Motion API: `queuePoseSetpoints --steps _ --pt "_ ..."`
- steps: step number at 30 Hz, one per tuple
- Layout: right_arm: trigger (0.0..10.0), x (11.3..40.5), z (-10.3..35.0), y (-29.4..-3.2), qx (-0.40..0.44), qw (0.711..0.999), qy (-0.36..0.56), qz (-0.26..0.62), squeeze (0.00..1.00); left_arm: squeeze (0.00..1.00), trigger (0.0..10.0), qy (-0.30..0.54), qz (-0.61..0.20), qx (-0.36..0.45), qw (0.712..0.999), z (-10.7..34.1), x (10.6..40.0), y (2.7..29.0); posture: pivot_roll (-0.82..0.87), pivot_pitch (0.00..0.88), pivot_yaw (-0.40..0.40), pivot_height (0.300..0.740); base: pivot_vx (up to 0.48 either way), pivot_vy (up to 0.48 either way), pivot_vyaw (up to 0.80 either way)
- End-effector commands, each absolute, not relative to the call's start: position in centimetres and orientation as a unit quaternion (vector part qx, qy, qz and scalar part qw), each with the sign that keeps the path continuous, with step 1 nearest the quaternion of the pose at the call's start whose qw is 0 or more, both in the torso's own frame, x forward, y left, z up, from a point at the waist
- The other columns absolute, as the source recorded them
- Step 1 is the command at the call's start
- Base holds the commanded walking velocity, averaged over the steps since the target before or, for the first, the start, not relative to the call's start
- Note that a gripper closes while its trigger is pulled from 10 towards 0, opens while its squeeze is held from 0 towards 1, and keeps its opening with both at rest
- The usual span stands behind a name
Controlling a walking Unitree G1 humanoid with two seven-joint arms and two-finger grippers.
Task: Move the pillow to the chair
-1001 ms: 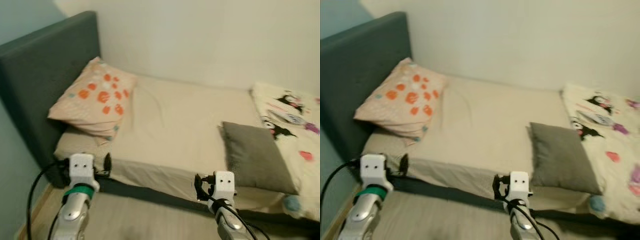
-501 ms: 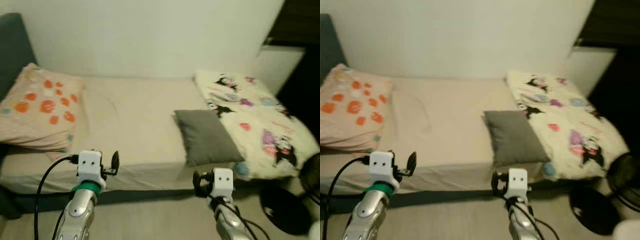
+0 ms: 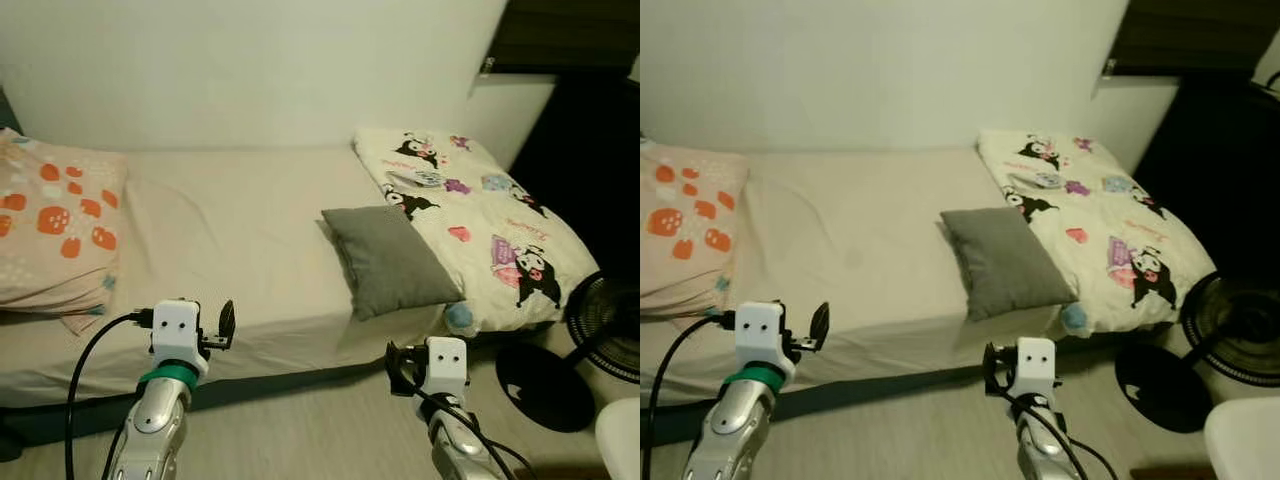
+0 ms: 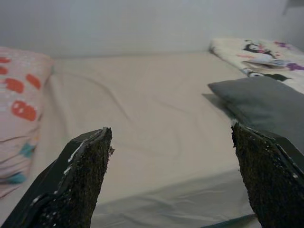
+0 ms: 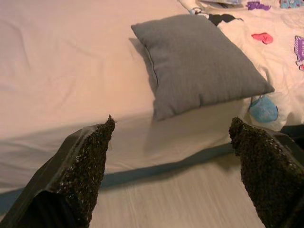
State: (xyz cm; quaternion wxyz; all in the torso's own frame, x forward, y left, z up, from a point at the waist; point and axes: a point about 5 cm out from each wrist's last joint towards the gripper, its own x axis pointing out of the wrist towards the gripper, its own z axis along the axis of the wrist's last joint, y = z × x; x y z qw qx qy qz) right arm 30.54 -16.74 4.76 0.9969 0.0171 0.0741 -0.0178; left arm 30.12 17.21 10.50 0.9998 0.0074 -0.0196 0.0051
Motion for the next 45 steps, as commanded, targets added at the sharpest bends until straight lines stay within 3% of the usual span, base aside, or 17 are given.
queuePoseSetpoints --steps 1,45 --pt "10.0 30.5 4.6 -17.1 0.021 0.996 0.079 -0.024 0.00 0.00 10.0 -0.012 0.003 0.005 1.000 10.2 30.2 17.0 -0.03 0.005 0.001 0.740 0.300 0.000 0.00" --pt "10.0 30.7 4.6 -16.6 0.014 0.996 0.080 -0.021 0.00 0.00 10.0 -0.021 -0.005 0.007 1.000 10.6 31.2 16.6 -0.02 0.000 -0.005 0.740 0.314 0.000 0.00"
